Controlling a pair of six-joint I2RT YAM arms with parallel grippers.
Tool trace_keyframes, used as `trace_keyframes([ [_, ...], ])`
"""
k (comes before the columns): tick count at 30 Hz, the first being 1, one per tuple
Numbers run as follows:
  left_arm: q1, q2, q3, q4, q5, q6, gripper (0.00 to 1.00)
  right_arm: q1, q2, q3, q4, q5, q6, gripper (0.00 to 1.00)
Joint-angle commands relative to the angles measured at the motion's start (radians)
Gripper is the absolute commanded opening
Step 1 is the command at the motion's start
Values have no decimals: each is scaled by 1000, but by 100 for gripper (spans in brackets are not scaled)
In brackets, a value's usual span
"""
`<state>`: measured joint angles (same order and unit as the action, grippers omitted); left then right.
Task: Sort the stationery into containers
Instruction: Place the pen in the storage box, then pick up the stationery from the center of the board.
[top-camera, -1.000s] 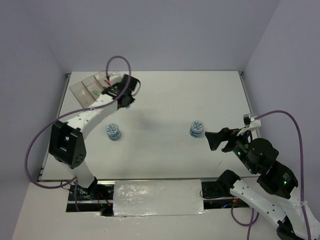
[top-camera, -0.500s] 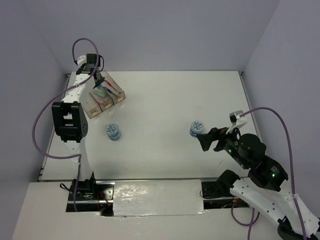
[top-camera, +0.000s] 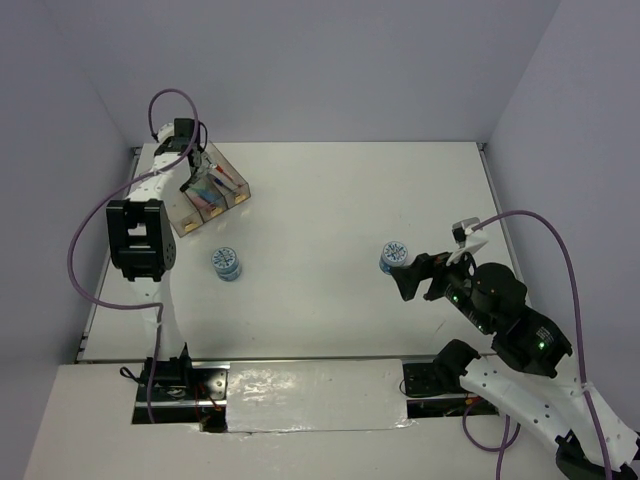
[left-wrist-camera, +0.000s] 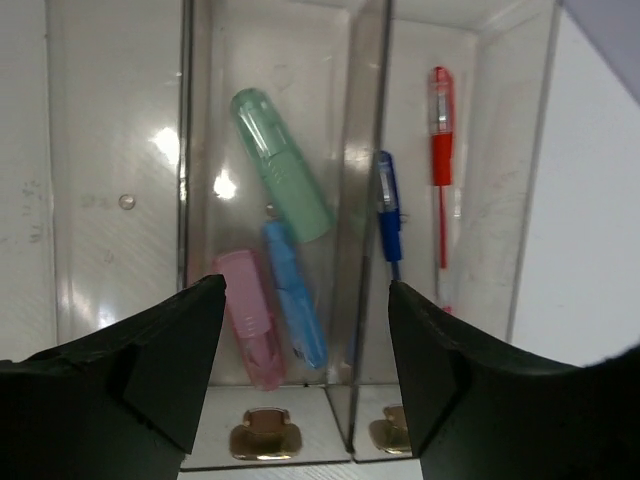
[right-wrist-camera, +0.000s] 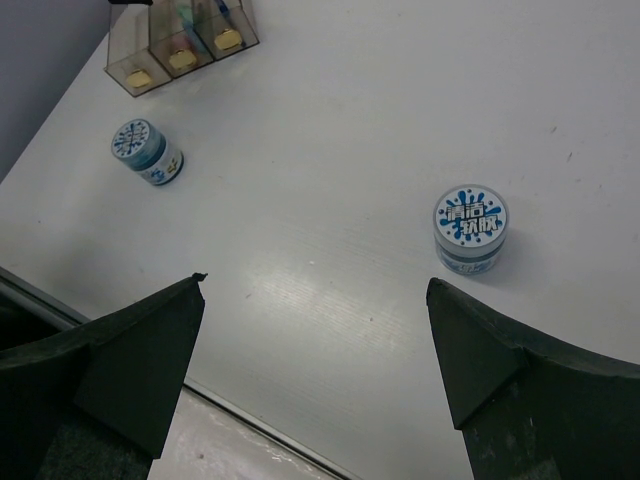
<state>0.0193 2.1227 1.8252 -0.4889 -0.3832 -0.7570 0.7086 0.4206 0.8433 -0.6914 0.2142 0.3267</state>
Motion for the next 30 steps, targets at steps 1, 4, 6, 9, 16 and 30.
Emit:
trace_keyframes([
  [1, 31, -44, -40, 10, -13, -45, 78, -1, 10, 0, 56, -12, -18, 100],
  [4, 37, -59, -3, -39, -11, -56, 80, -1, 7, -3, 56, -10, -20, 100],
  [6, 22, -89, 19, -118, -11, -62, 86, -1, 7, -4, 61, -9, -20, 100],
  [9, -11, -183, -18, -203, -33, -62, 98, -1, 7, -7, 72, -15, -14, 100],
  [16, -169, -536, -370, -231, 15, -5, 99, -1, 7, -20, 75, -36, -5, 100],
  [30, -340, -774, -871, -97, 93, 61, 99, -1, 27, -58, 138, -141, 21, 100],
])
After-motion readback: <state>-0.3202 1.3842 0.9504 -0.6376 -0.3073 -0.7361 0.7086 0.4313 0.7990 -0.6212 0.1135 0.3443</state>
